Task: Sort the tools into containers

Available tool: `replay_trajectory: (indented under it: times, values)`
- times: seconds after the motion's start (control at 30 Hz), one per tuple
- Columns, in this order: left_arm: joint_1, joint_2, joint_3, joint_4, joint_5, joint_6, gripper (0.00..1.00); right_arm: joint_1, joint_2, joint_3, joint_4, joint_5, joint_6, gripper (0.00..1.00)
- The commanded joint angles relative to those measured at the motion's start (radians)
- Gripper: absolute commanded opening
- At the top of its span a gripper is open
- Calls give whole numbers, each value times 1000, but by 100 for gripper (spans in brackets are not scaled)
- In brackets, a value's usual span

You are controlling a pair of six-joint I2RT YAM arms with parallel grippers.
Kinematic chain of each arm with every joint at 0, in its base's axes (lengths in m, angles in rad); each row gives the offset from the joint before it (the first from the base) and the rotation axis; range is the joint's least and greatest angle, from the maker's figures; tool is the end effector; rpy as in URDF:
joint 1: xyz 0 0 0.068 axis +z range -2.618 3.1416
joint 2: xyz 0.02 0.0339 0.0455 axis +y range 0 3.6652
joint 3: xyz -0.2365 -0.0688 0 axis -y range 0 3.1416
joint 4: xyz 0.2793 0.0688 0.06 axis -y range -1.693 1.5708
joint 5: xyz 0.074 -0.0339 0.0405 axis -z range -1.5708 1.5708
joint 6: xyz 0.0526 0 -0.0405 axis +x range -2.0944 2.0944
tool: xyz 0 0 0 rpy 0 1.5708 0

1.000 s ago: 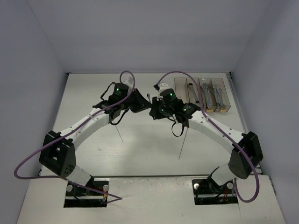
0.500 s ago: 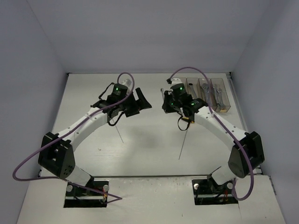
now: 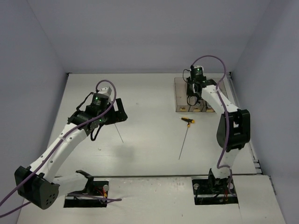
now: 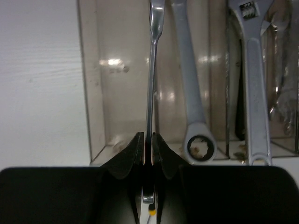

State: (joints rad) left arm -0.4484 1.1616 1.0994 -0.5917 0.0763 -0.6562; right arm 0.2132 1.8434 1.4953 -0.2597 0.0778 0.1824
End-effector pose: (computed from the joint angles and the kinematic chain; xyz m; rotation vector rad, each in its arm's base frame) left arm 0.2765 -0.1375 0.2961 -0.1964 2.3037 -0.6736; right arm 0.4607 0.0956 0.2302 0.0108 2.1799 0.1406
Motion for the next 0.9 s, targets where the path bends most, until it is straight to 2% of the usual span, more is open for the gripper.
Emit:
replay_trajectory:
  times: [0.0,0.1,0.2,0.27,0.33,0.4,0.57,0.77,0.87]
  values:
    - [14,-89,-48,-93,-39,63,82,-46,87,130,-6,65,-42,0]
    - [17,-132,-77,-100,-22,54,82,-68,163,178,-16,55,-41,1]
    - [17,-155,-80,-108,-7,50,82,-88,208,210,-21,49,-25,9]
    - [17,-164,-76,-123,-7,50,82,-95,226,219,-22,30,-8,17]
    - [19,-175,-76,-134,-16,55,82,-98,230,226,-23,13,-3,29]
    - [19,-184,-77,-141,-29,56,82,-97,221,229,-21,12,10,35]
    - [17,-188,-66,-167,-42,56,82,-98,135,193,-27,38,63,38]
    - [17,-190,-59,-174,-38,55,82,-96,-109,-54,-27,100,224,38]
    - [18,-181,-56,-174,-32,64,82,-85,-223,-240,-24,120,310,39]
